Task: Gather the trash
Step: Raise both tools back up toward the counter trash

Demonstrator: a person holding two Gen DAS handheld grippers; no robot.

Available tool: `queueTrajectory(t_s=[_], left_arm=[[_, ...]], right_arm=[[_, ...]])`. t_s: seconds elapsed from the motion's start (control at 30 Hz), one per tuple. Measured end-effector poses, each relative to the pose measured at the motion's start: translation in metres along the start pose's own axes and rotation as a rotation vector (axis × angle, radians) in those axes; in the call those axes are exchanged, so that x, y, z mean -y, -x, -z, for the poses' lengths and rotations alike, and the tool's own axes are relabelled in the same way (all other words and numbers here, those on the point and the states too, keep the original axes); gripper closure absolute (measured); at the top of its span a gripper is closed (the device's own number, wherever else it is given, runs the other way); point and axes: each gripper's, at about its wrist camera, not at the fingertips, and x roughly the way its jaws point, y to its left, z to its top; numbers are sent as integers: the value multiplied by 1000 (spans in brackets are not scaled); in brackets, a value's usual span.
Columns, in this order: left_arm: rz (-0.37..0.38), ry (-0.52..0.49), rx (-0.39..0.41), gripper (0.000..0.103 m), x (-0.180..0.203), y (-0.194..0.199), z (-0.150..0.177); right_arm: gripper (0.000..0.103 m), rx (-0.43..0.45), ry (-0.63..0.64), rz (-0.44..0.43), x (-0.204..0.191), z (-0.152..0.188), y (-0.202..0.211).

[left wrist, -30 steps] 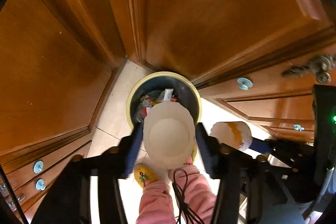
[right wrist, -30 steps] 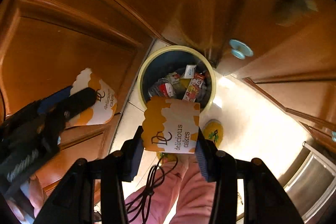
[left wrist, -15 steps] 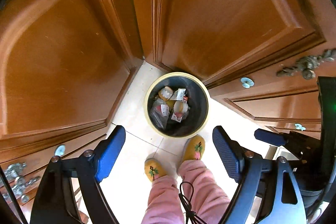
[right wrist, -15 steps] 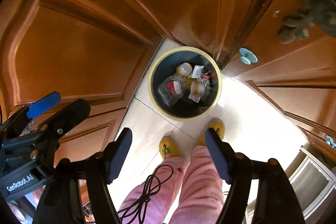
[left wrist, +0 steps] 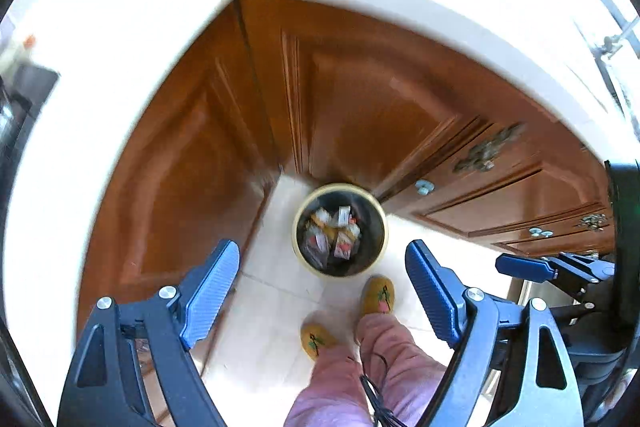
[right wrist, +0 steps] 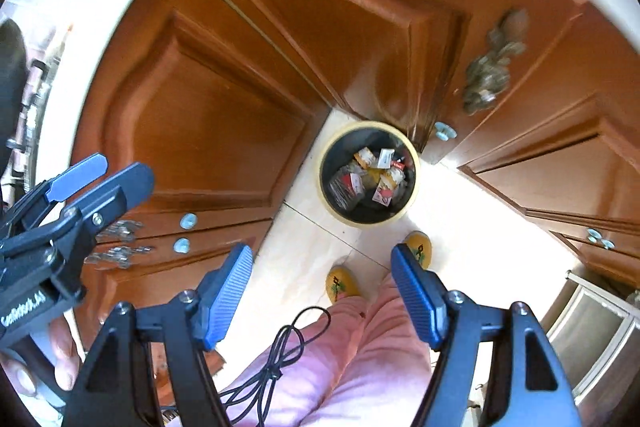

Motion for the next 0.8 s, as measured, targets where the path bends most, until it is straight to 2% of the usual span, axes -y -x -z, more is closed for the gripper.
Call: queueTrajectory(t_s=[0.2,0.43,0.57,0.8], left_arm=[[7,-59,136,12,6,75,-22],[18,-106,285,6,9,146,-46],[5,-135,349,5,15,172,-56],[-16,-195,434,2,22,198,-78]], right_arm=[[31,152,-11,12,-11,9,81],[31,334,-30,27,-19,7,153],[31,414,-42,35,-26,-2,183],[31,499,-34,48,-39,-21,216]])
